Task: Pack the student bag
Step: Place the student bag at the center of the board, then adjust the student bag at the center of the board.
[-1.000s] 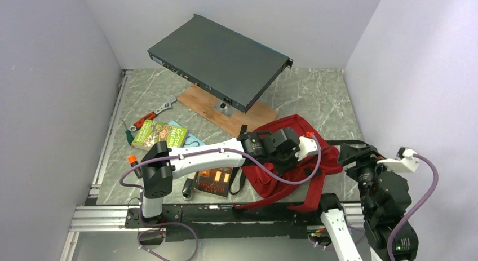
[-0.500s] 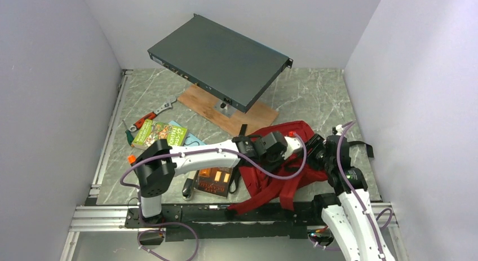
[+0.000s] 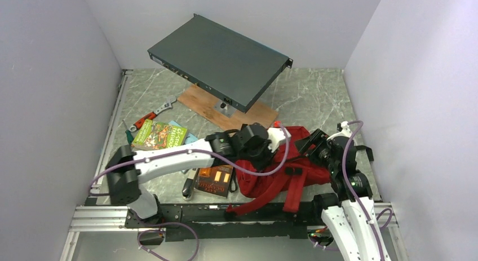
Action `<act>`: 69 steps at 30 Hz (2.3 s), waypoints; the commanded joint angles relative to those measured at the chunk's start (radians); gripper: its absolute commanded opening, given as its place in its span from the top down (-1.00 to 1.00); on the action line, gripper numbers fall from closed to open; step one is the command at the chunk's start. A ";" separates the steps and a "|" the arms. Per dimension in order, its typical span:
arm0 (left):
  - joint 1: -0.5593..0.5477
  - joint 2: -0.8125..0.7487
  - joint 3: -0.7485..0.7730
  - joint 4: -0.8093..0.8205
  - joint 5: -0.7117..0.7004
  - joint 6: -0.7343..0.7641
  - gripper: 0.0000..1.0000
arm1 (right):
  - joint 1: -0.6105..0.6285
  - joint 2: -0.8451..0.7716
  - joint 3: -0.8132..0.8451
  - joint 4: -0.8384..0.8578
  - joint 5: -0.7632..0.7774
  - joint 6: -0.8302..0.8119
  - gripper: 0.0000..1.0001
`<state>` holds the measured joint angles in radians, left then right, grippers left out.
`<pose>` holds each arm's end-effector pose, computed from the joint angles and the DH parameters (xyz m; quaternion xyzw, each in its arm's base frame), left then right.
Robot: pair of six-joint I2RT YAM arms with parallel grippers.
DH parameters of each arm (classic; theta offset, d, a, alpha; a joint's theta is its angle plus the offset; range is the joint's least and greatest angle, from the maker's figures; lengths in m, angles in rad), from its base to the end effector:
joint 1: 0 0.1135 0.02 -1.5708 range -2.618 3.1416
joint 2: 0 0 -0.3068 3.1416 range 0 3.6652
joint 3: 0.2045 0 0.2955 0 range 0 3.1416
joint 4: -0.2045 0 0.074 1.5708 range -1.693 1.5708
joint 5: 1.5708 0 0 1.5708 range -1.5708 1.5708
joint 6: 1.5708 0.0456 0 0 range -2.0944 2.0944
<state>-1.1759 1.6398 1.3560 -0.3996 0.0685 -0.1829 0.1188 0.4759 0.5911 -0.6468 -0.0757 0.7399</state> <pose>0.1619 -0.3966 0.3207 0.4429 0.7866 -0.2936 0.3143 0.1295 0.0189 0.2864 0.2472 0.8316 0.2364 0.4375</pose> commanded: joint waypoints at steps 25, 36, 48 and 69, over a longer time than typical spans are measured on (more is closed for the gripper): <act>0.076 -0.401 -0.540 0.064 -0.126 -0.950 -0.99 | -0.001 -0.072 0.097 -0.117 -0.291 -0.125 -0.75; 0.074 -0.036 -0.250 0.134 -0.164 -0.722 0.45 | -0.001 -0.090 0.147 -0.177 -0.230 -0.163 -0.74; 0.069 -0.043 0.059 0.229 -0.445 -0.298 1.00 | -0.002 -0.172 -0.021 -0.025 -0.293 0.029 -0.50; 0.172 0.285 0.632 -0.136 -0.234 -0.217 -0.40 | 0.001 -0.183 -0.223 0.188 -0.431 0.047 -0.18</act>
<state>-1.0370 2.0014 1.9640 -0.4461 -0.1768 -0.4004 0.1184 0.2619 0.5091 -0.6579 -0.4362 0.6910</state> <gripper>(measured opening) 0.561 0.628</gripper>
